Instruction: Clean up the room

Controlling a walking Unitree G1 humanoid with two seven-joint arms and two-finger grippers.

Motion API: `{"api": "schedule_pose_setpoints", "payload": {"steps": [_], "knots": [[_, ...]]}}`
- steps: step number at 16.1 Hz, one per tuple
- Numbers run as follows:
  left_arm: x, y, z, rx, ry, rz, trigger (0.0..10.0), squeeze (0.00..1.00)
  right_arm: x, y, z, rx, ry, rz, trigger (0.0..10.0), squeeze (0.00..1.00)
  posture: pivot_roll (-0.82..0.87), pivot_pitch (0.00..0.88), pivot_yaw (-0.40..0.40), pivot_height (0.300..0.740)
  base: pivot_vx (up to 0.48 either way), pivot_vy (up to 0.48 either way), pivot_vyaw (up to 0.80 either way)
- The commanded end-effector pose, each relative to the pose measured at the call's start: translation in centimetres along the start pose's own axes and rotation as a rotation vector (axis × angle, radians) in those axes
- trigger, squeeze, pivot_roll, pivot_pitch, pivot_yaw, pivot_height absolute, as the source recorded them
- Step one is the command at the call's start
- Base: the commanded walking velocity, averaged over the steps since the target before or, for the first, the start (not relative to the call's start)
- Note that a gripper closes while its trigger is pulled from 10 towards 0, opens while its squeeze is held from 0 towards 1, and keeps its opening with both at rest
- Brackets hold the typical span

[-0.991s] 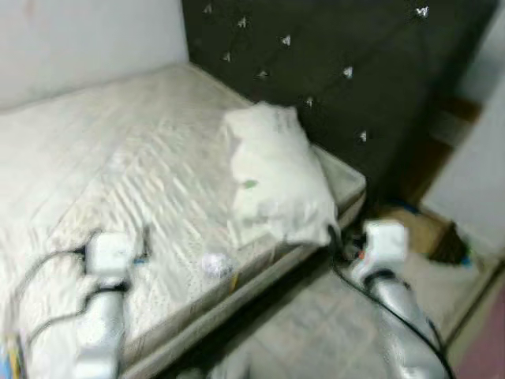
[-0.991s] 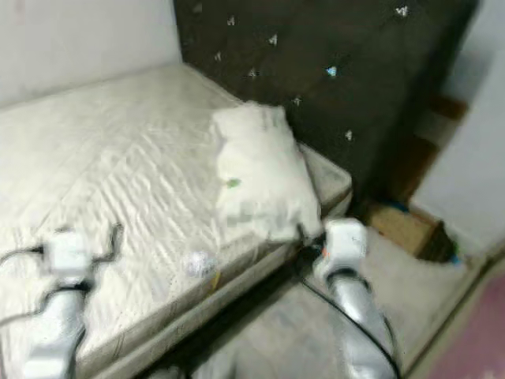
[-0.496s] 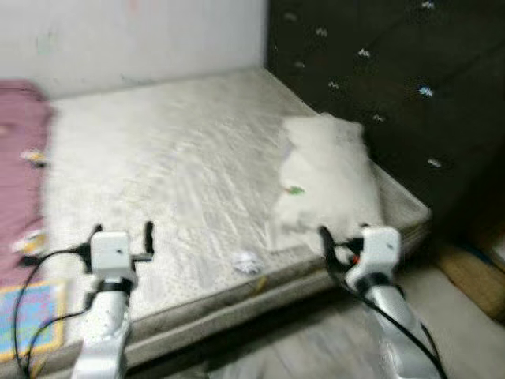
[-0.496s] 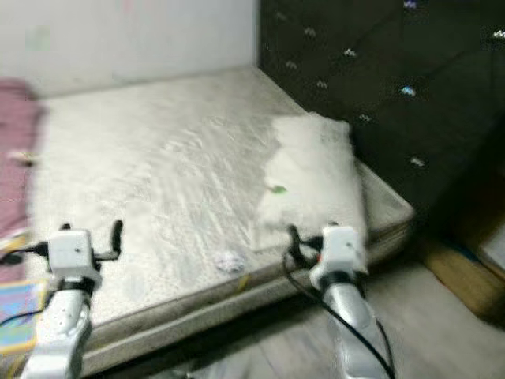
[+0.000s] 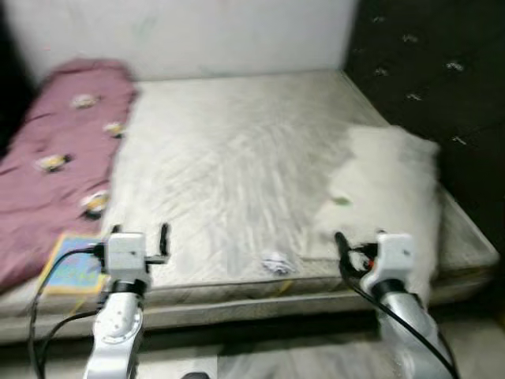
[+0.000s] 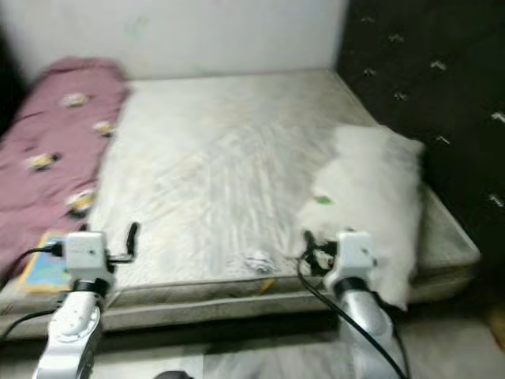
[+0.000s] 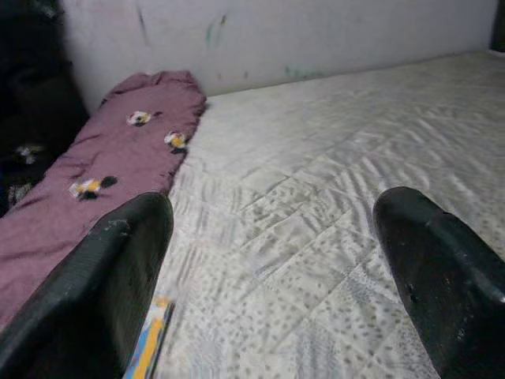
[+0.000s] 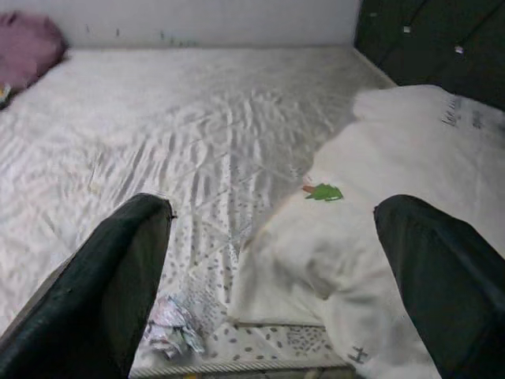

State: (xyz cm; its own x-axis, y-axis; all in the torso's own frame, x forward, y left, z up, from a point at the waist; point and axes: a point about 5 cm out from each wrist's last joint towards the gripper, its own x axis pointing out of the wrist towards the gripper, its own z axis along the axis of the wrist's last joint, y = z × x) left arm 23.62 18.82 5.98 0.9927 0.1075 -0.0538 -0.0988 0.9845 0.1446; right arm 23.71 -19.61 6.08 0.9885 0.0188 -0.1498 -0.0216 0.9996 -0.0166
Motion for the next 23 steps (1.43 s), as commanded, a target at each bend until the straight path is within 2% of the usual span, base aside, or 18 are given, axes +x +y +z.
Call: {"api": "schedule_pose_setpoints", "payload": {"steps": [1,6,14,19,20,23], "knots": [[0.0,0.9,0.1,0.015,0.001,0.020,10.0,0.00,0.4,0.8,0.7,0.013,-0.026,0.025,10.0,0.00,-0.07,0.000,-0.028,0.740,0.000,0.000,0.80],[0.0,0.6,0.2,-0.015,-0.001,-0.027,10.0,0.00,0.5,0.7,0.8,0.039,-0.032,0.014,10.0,0.00,-0.07,0.000,-0.026,0.740,0.000,0.000,0.33],[0.1,0.7,0.3,-0.002,-0.005,-0.040,10.0,0.00,0.6,0.7,1.0,0.036,-0.034,0.006,10.0,0.00,-0.07,0.000,-0.024,0.740,0.298,0.000,0.00],[0.4,0.7,0.6,0.003,-0.019,-0.023,10.0,0.00,1.1,0.9,1.9,0.002,-0.082,0.011,10.0,0.00,-0.06,0.000,-0.024,0.740,0.245,0.000,0.00],[0.5,0.6,0.7,0.008,-0.013,0.000,10.0,0.00,1.1,0.7,2.1,-0.030,-0.086,-0.002,10.0,0.00,-0.06,0.000,-0.023,0.740,0.000,0.000,0.00],[0.4,0.3,0.6,-0.002,0.040,0.005,10.0,0.00,1.4,0.6,2.1,-0.022,-0.075,-0.010,10.0,0.00,-0.05,0.000,-0.017,0.740,0.000,0.000,0.00]]}}
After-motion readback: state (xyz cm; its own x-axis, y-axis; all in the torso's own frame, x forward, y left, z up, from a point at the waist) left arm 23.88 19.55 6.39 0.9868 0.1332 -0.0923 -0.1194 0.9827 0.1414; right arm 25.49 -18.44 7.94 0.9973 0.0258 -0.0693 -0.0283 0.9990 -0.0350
